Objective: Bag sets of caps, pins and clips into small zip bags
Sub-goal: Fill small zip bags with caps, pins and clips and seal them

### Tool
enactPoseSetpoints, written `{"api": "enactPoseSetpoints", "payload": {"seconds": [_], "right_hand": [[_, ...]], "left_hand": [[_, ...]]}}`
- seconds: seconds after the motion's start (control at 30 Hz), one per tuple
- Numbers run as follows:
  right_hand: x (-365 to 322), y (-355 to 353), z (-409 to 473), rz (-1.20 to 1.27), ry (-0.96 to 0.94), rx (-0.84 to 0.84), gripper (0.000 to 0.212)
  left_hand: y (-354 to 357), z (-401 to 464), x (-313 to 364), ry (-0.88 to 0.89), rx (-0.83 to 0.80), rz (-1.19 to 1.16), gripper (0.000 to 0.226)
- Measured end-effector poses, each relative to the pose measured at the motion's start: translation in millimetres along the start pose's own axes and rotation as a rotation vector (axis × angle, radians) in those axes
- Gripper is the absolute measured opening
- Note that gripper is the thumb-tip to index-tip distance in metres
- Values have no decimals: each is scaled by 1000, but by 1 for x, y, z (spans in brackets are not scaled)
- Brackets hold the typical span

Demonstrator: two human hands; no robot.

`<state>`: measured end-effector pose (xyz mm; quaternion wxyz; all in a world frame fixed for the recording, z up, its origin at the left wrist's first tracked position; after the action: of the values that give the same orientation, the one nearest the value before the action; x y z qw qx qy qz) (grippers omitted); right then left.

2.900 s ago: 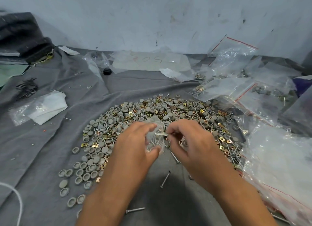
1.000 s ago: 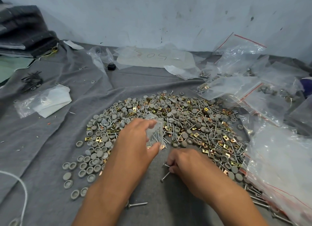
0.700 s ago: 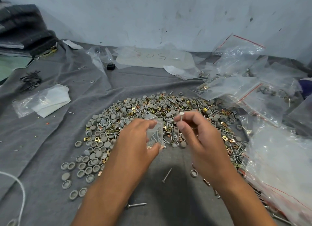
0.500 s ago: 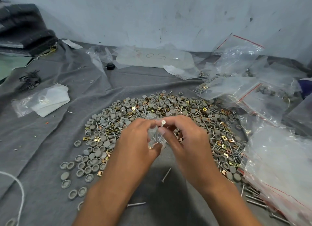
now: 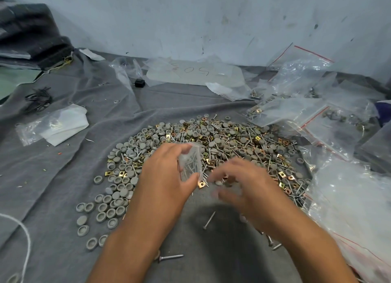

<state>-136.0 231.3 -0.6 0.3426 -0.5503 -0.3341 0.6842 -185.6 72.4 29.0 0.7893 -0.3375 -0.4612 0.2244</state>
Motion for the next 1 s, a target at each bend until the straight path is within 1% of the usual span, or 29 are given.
{"api": "enactPoseSetpoints", "payload": {"seconds": [0.03,0.07,0.1,0.13,0.2,0.27,0.3,0.4,0.43,0.53,0.6,0.63,0.73,0.83,0.93,1.0], "right_hand": [[6,12,-3,-40,36,-186,21],[11,23,-7,-81,63,-324,22],[14,30,-9,-116,78,-400,20],[15,33,-10,-135,80,-416,15],[14,32,-7,-129,81,-364,3],[15,27,-3,-65,101,-291,8],[15,27,-2,-45,106,-282,9],[9,39,-3,-84,88,-348,11],[9,43,-3,-93,94,-346,11],[10,50,-3,-67,129,-296,11],[13,52,0,-44,173,-265,6],[14,52,1,-35,197,-245,4],[15,54,8,-29,266,-179,15],[2,54,12,-47,290,-55,8],[-13,60,14,-72,289,13,9],[-21,60,17,-135,302,60,9]], "left_hand": [[-2,0,0,-4,12,4,52],[-4,1,-1,-10,18,8,53],[-5,1,-2,-16,23,9,53],[-7,0,-2,-23,30,5,53],[-11,0,-3,-33,59,-10,53],[-15,1,-4,-48,81,-28,53],[-16,1,-5,-52,83,-32,52],[-15,2,-5,-52,78,-32,52],[-15,2,-5,-51,77,-34,52],[-16,1,-6,-52,83,-40,52],[-17,1,-7,-53,89,-52,52],[-18,1,-7,-54,93,-58,52],[-20,2,-9,-57,97,-62,53],[-20,2,-10,-66,101,-58,54],[-19,2,-9,-62,100,-52,53],[-19,3,-9,-60,103,-56,53]]}}
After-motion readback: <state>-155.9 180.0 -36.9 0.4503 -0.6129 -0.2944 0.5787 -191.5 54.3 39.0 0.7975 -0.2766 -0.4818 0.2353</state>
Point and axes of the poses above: each hand's wrist, its own z-axis towards the middle knuckle, its own y-axis out of the palm, x = y × z, the point moved 6 cm from there along z, towards the middle knuckle, and after that the axes turned 1 degree about -z, right-handed, at the moved point
